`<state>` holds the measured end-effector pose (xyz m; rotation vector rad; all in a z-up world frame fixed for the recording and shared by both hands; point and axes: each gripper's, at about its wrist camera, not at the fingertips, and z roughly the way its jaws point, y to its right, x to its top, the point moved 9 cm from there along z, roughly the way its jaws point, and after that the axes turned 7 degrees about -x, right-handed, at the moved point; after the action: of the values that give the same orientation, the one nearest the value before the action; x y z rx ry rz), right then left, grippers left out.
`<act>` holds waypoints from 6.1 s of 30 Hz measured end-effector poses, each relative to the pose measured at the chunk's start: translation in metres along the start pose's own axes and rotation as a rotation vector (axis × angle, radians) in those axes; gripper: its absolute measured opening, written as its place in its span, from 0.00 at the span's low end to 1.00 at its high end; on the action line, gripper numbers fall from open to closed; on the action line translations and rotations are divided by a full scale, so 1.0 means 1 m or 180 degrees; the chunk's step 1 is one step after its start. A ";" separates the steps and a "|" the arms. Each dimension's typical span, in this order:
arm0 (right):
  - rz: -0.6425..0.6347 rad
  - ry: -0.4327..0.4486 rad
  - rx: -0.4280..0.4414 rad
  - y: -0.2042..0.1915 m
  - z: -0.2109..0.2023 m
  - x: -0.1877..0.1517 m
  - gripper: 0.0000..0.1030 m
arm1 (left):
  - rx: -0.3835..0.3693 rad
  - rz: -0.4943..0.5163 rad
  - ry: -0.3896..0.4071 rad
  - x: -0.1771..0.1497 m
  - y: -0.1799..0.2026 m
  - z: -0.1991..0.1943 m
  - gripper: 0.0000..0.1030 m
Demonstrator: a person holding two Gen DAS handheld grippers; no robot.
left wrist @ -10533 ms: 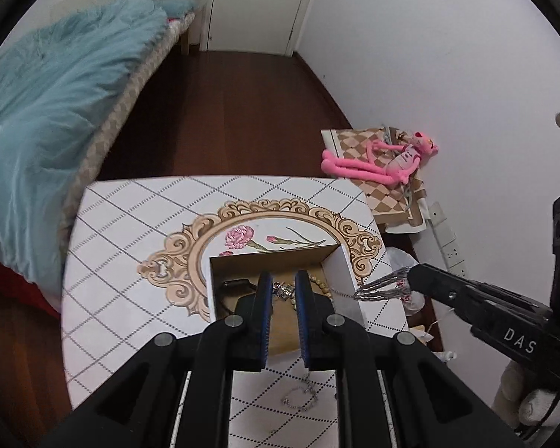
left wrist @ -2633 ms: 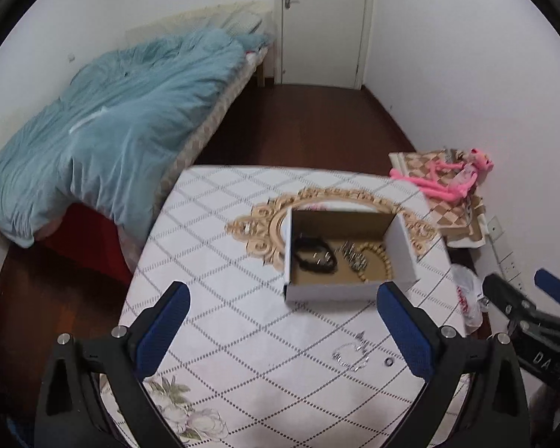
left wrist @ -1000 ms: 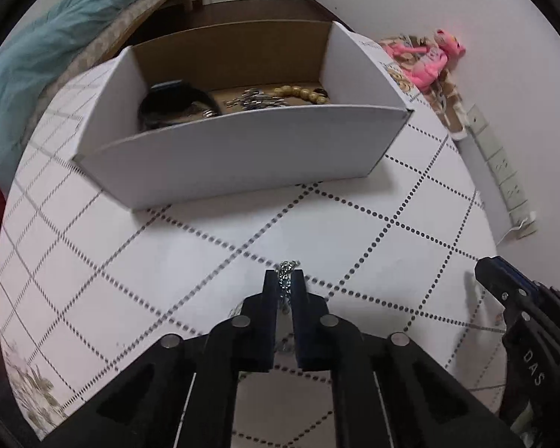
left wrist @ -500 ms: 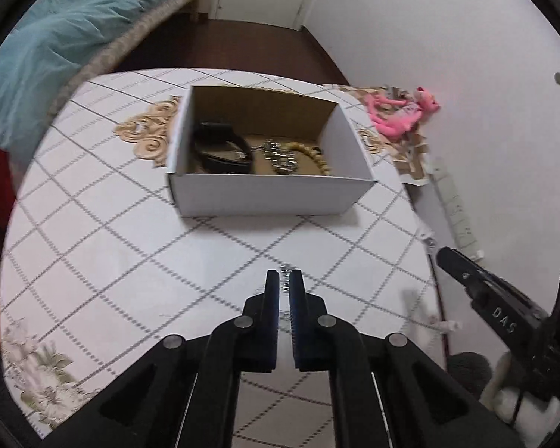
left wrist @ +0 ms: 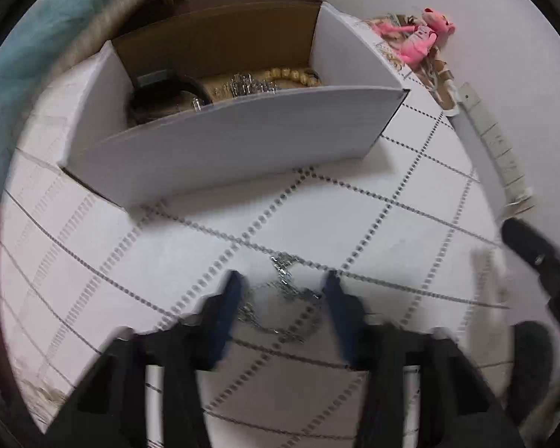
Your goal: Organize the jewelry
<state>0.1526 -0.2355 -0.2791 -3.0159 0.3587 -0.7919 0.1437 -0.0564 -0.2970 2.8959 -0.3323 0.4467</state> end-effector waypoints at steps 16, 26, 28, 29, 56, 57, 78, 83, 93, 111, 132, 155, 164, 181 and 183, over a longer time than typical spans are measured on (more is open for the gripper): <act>0.0005 0.0106 0.0343 -0.013 -0.030 0.018 0.13 | -0.0672 -0.0446 0.0640 0.014 -0.014 -0.100 0.01; -0.0214 0.0212 0.0892 -0.076 -0.062 0.098 0.13 | -0.0867 -0.0327 0.0950 0.098 -0.027 -0.159 0.01; -0.0329 0.0148 0.0910 -0.091 -0.053 0.113 0.13 | -0.0836 -0.0329 0.0930 0.113 -0.035 -0.154 0.01; -0.0355 0.0117 0.0922 -0.096 -0.050 0.117 0.13 | -0.0807 -0.0340 0.0901 0.120 -0.040 -0.149 0.01; -0.0847 -0.0537 0.0307 -0.119 0.024 0.132 0.67 | 0.0284 -0.0750 0.0561 0.119 -0.130 -0.093 0.89; -0.0862 -0.0512 0.0252 -0.116 0.023 0.130 0.73 | 0.0299 -0.0743 0.0564 0.117 -0.130 -0.093 0.91; -0.0878 -0.0039 -0.0159 -0.089 -0.064 0.088 0.97 | 0.0492 -0.0774 0.0833 0.056 -0.105 -0.164 1.00; -0.0808 0.0209 -0.0120 -0.083 -0.115 0.087 0.97 | 0.0461 -0.0746 0.1035 0.044 -0.088 -0.210 1.00; -0.0677 0.0701 -0.0081 -0.070 -0.223 0.084 0.97 | 0.0500 -0.0583 0.1405 0.027 -0.057 -0.296 1.00; -0.0662 0.1011 -0.0068 -0.059 -0.311 0.080 1.00 | 0.0468 -0.0553 0.1518 0.011 -0.040 -0.339 1.00; -0.0790 0.0469 -0.0131 -0.077 -0.224 0.124 1.00 | 0.0546 -0.0616 0.1064 0.058 -0.058 -0.287 1.00; -0.0906 0.0343 -0.0158 -0.090 -0.203 0.132 1.00 | 0.0558 -0.0640 0.0915 0.069 -0.065 -0.265 1.00; -0.0914 0.0304 -0.0144 -0.089 -0.200 0.130 1.00 | 0.0575 -0.0642 0.0894 0.066 -0.066 -0.261 1.00; -0.0919 0.0283 -0.0120 -0.091 -0.198 0.127 1.00 | 0.0598 -0.0625 0.0929 0.062 -0.068 -0.266 1.00; -0.0917 0.0271 -0.0107 -0.091 -0.197 0.126 1.00 | 0.0602 -0.0633 0.0932 0.063 -0.068 -0.267 1.00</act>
<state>0.1836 -0.1636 -0.0402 -3.1136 -0.0669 -0.9400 0.1460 0.0564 -0.0376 2.9410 0.0454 0.8948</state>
